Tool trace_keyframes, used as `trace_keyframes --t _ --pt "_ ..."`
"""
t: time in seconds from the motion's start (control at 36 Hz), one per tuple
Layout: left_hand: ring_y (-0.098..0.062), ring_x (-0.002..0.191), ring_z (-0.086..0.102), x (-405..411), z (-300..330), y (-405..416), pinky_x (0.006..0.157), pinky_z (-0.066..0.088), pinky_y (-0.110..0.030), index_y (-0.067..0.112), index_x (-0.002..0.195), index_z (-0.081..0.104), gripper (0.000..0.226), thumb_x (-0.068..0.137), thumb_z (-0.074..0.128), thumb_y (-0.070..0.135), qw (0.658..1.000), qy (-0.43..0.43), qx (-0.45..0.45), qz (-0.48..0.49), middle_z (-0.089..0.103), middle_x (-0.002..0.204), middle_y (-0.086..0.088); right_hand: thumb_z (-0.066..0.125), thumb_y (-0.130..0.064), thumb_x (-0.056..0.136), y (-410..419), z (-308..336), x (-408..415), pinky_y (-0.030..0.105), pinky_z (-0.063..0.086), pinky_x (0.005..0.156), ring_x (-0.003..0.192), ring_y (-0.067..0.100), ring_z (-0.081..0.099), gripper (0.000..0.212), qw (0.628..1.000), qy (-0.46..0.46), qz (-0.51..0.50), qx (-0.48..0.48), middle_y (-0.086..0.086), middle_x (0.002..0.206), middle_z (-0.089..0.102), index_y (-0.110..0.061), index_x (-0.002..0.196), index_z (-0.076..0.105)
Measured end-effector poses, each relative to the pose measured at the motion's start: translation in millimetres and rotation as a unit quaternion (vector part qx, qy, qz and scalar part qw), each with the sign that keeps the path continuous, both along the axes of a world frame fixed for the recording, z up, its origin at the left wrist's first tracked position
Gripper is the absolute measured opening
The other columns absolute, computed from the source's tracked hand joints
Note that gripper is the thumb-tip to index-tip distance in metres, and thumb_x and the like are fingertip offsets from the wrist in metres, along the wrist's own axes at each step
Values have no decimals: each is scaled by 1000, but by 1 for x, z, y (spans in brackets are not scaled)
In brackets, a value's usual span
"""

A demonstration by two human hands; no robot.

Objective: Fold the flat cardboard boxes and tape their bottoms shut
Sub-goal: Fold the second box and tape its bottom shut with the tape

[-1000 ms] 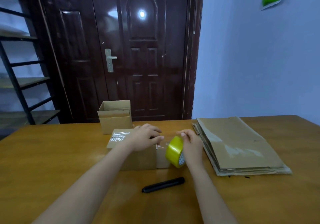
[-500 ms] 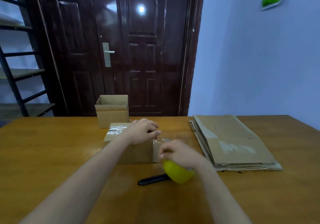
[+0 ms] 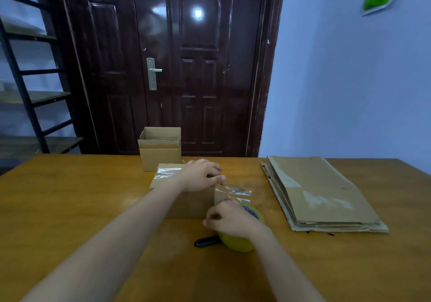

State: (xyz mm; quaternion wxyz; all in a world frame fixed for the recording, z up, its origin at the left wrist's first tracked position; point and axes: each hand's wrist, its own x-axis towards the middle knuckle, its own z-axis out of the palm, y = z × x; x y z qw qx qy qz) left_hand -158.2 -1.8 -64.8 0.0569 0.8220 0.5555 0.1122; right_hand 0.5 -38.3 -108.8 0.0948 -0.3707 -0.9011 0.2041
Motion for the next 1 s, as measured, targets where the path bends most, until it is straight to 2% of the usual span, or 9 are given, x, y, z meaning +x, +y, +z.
trace_keyframes --t 0.14,0.28,0.42,0.5,0.61,0.69,0.78,0.86,1.0 --pt "-12 137 34 -9 10 5 116 20 -46 38 135 48 39 100 34 45 996 -56 -68 -18 44 145 10 54 -37 91 5 1 2 39 48 91 86 16 60 23 996 56 -12 -63 -1 90 68 -21 93 70" --pt "-10 146 12 -12 27 2 116 -7 -53 45 145 26 43 102 31 40 996 -45 -73 -17 27 155 10 55 -25 93 9 14 12 19 46 77 89 8 60 13 974 188 -38 -117 -8 91 66 -25 88 67" --pt "-11 134 39 -26 47 -14 109 28 -29 29 140 44 40 100 41 36 979 -199 37 38 46 143 8 56 -17 91 24 25 21 30 51 78 82 15 64 21 952 276 -122 -46 -4 80 68 -25 74 66" --pt "-16 114 55 -42 53 -24 94 43 -32 20 123 60 33 100 42 35 952 -242 113 151 62 118 2 54 -15 91 34 34 19 33 51 76 80 21 63 22 943 293 -154 -34 -1 79 66 -23 72 62" --pt "-27 87 57 -66 45 -33 68 43 -34 10 92 60 30 98 40 31 902 -221 196 314 61 89 -4 50 -27 95 46 42 2 27 45 67 73 13 55 20 933 285 -208 -69 -1 78 61 -17 82 61" --pt "-34 97 56 -77 33 -38 80 46 -38 2 108 59 40 99 35 33 871 -263 146 388 62 109 -16 39 -40 99 46 49 -17 28 41 73 87 17 55 34 932 252 -244 -94 1 90 59 -12 103 58" --pt "-38 115 51 -78 19 -40 93 41 -39 -3 127 50 54 100 32 41 844 -310 37 436 55 127 -22 33 -47 99 42 56 -35 36 38 96 125 28 45 60 912 247 -277 -173 12 138 47 -4 140 37" --pt "-35 120 50 -76 3 -39 106 38 -44 2 136 46 68 96 34 56 797 -437 -77 410 53 134 -18 33 -55 97 36 61 -50 44 29 110 138 32 31 71 887 256 -284 -260 12 152 29 -6 148 24" --pt "-30 110 57 -63 -7 -37 85 47 -36 8 139 42 72 89 50 59 747 -542 -119 367 57 128 -15 41 -48 97 30 63 -64 39 33 106 130 30 40 62 867 292 -275 -295 12 144 41 -6 142 35"
